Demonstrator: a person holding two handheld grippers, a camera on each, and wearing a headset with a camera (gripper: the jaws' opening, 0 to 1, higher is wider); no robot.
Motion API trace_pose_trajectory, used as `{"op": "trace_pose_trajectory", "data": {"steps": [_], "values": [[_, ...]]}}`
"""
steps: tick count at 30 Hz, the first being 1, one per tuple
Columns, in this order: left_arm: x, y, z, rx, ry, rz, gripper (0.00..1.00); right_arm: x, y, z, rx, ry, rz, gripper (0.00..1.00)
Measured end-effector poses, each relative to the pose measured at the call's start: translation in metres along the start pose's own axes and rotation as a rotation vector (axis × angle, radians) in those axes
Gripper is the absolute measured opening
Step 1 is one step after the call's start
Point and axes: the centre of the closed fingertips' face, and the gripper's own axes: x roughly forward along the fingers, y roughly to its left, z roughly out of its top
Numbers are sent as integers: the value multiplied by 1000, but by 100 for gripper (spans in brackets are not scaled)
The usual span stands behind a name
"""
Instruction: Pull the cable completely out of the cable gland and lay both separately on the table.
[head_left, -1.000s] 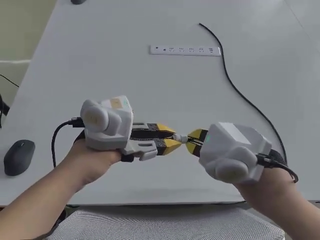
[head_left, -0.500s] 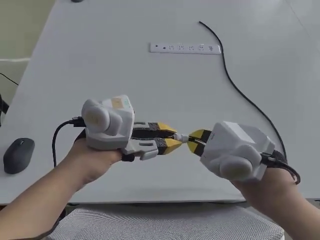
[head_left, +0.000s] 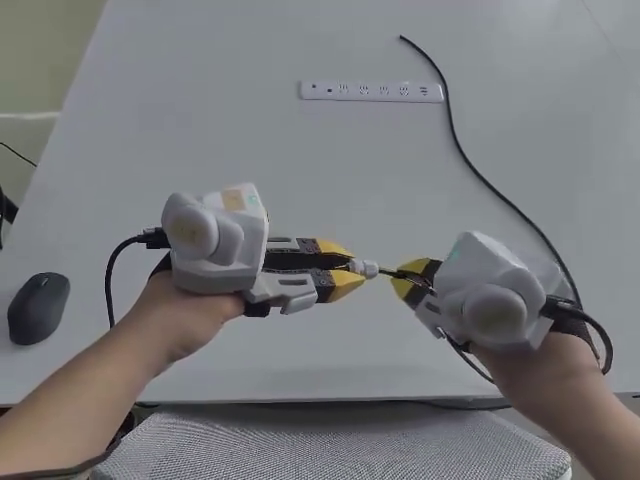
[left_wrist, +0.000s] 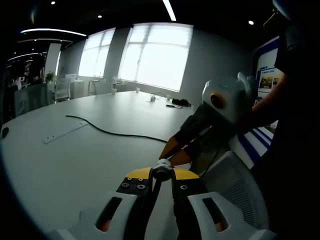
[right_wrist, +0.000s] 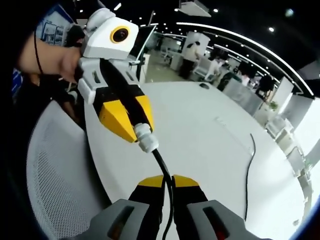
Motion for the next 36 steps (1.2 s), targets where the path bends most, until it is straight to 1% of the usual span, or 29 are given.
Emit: {"op": "trace_pose_trajectory", "data": {"steps": [6, 10, 12, 14, 16, 22, 25, 27, 28, 29, 30, 33, 35, 36], "values": [[1, 1, 0, 0, 0, -2, 15, 3, -8, -15, 104, 11, -4, 0], [1, 2, 0, 1, 3, -3, 15, 6, -10, -23, 146, 20, -8, 0], [1, 2, -1, 1, 4, -4, 15, 8, -11, -29, 232, 23, -8, 0], [1, 2, 0, 0, 1, -5, 15, 9, -16, -33, 258, 26, -17, 0], [0, 3, 0, -2, 0, -5, 15, 11, -16, -40, 302, 38, -14, 0], [0, 4, -1, -2, -1, -5, 15, 14, -18, -52, 382, 49, -13, 0], [0, 4, -1, -1, -2, -7, 15, 17, -18, -57, 469, 48, -11, 0], [0, 4, -1, -2, -3, -9, 15, 18, -18, -61, 497, 56, -13, 0], [0, 4, -1, -2, -4, -9, 15, 19, -18, -63, 532, 55, -12, 0], [0, 4, 0, -1, -5, -10, 15, 19, -17, -64, 544, 54, -10, 0], [0, 5, 0, -2, -6, -10, 15, 20, -17, -65, 577, 54, -8, 0], [-1, 5, 0, -2, -8, -10, 15, 22, -19, -73, 612, 68, -15, 0], [-1, 5, 1, 0, -9, -13, 15, 23, -19, -81, 667, 82, -19, 0], [-1, 4, 1, 0, -11, -16, 15, 24, -21, -84, 702, 77, -20, 1]]}}
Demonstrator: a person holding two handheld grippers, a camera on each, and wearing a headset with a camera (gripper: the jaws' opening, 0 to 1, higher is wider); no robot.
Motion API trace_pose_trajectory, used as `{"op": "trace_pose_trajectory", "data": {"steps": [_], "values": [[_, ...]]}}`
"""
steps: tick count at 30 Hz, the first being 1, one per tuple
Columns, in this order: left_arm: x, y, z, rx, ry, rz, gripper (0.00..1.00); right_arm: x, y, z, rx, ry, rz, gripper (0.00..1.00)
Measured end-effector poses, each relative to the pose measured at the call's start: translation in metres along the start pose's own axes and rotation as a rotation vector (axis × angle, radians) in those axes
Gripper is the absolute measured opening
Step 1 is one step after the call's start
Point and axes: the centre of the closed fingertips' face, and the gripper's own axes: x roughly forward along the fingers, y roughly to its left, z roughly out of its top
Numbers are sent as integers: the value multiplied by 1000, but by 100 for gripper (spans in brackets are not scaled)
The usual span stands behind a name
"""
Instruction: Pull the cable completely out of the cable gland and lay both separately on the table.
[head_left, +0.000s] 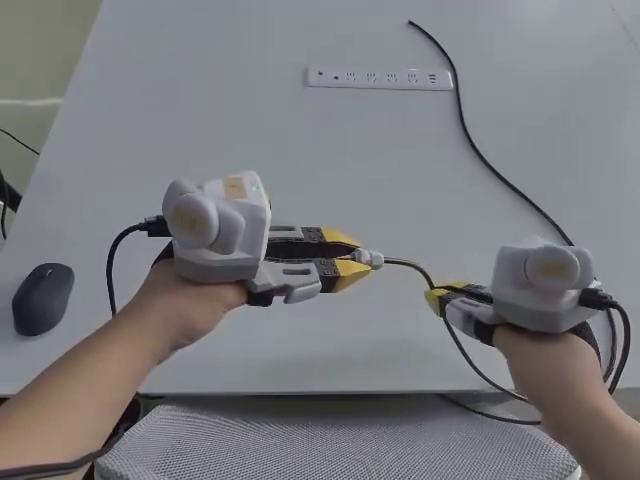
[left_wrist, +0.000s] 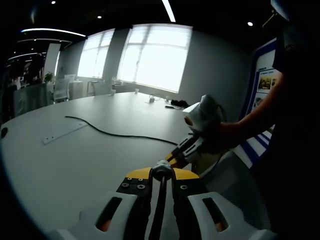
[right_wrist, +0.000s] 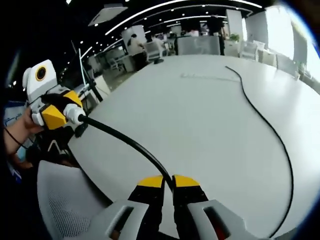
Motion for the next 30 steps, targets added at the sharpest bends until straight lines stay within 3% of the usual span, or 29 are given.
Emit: {"op": "trace_pose_trajectory", "data": {"steps": [14, 26, 30], "values": [[1, 0, -3, 10, 12, -5, 15, 5, -5, -11, 137, 22, -2, 1], [1, 0, 1, 3, 0, -5, 15, 2, -2, -9, 64, 19, 3, 1], [1, 2, 3, 2, -4, 1, 15, -1, -4, -7, -29, 15, -10, 2]]}}
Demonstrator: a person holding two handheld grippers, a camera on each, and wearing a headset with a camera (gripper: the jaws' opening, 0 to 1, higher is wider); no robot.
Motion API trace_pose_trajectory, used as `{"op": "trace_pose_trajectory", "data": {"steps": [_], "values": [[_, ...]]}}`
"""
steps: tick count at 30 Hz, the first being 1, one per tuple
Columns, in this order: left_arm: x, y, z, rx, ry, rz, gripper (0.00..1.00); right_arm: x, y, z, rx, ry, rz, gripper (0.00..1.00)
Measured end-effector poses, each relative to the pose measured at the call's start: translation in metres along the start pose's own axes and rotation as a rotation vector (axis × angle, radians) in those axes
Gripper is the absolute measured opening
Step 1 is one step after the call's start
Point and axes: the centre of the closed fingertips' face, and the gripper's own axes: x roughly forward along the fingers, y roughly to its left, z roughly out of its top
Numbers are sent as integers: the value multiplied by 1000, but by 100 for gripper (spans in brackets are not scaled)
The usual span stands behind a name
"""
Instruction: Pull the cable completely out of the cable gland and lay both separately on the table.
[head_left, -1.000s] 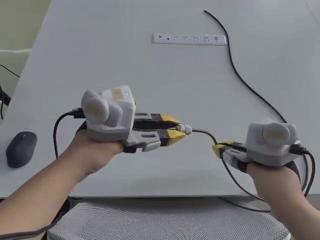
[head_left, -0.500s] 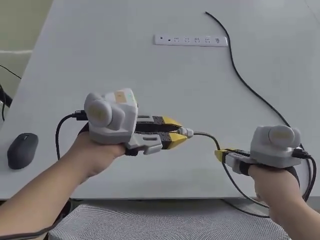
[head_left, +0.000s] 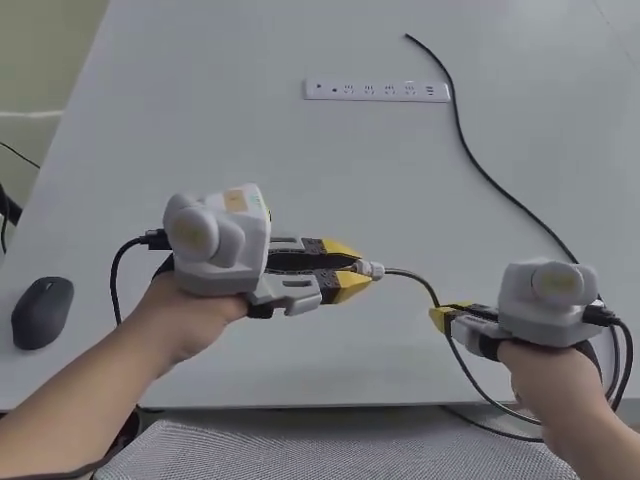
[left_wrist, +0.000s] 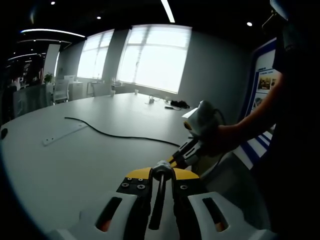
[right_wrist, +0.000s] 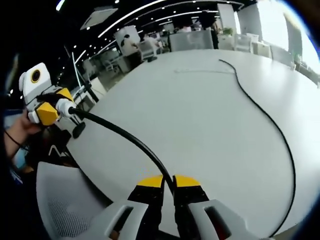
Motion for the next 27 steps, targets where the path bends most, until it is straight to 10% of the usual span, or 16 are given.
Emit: {"op": "trace_pose_trajectory", "data": {"steps": [7, 18, 27], "values": [[0, 1, -1, -3, 4, 4, 15, -6, 6, 4, -98, 2, -4, 3], [3, -1, -4, -11, 14, -3, 15, -31, 45, 56, -509, -112, 38, 24], [3, 2, -5, -22, 19, 1, 15, -30, 84, 64, -750, -117, 95, 24]]}}
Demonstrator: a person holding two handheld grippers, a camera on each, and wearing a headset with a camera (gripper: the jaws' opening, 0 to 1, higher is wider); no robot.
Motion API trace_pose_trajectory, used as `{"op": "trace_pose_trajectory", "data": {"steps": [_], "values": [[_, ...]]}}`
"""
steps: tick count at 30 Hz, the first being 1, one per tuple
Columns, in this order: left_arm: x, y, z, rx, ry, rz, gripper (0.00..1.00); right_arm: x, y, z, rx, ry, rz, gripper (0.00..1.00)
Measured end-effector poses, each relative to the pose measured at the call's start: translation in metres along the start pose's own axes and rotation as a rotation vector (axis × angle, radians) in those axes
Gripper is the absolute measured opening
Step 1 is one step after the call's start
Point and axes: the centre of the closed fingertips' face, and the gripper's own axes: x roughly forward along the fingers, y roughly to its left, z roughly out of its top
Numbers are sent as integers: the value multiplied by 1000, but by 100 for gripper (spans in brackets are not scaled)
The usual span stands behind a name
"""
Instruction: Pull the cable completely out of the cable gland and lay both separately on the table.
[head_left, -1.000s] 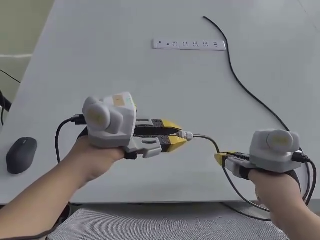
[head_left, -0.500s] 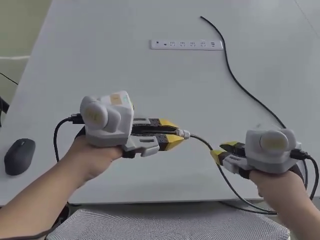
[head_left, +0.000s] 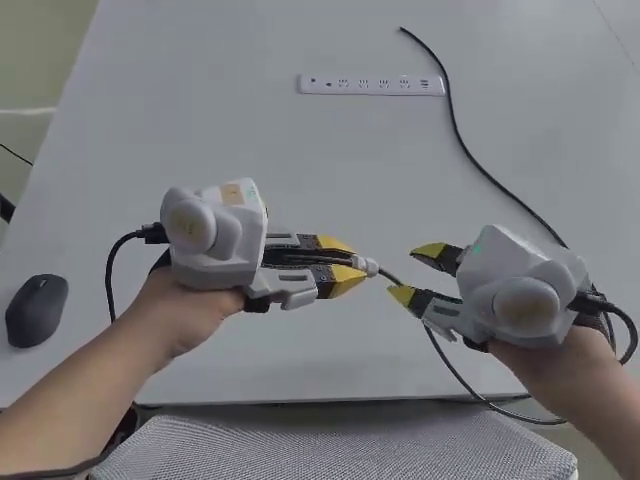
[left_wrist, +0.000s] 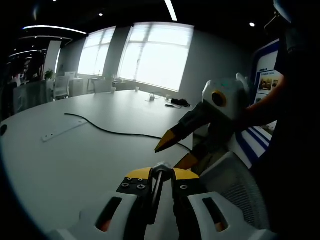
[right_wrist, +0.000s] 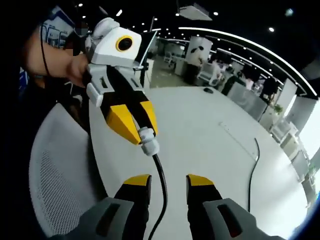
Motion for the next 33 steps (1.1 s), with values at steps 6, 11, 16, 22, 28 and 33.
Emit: {"op": "trace_pose_trajectory", "data": {"steps": [6, 11, 16, 22, 28, 33], "values": [[0, 0, 1, -3, -3, -1, 15, 7, 6, 10, -61, -9, 15, 17], [0, 1, 0, -7, -2, 1, 15, 9, 7, 16, -82, -18, 25, 11], [0, 0, 1, -9, -4, 1, 15, 11, 9, 18, -120, -17, 35, 6], [0, -1, 0, -9, -4, 1, 15, 12, 11, 17, -130, -13, 44, 1], [-1, 1, 0, -9, -3, 3, 15, 12, 11, 17, -127, -17, 43, 0], [0, 1, 0, -5, -4, 6, 15, 12, 9, 17, -104, -24, 40, 0]]}}
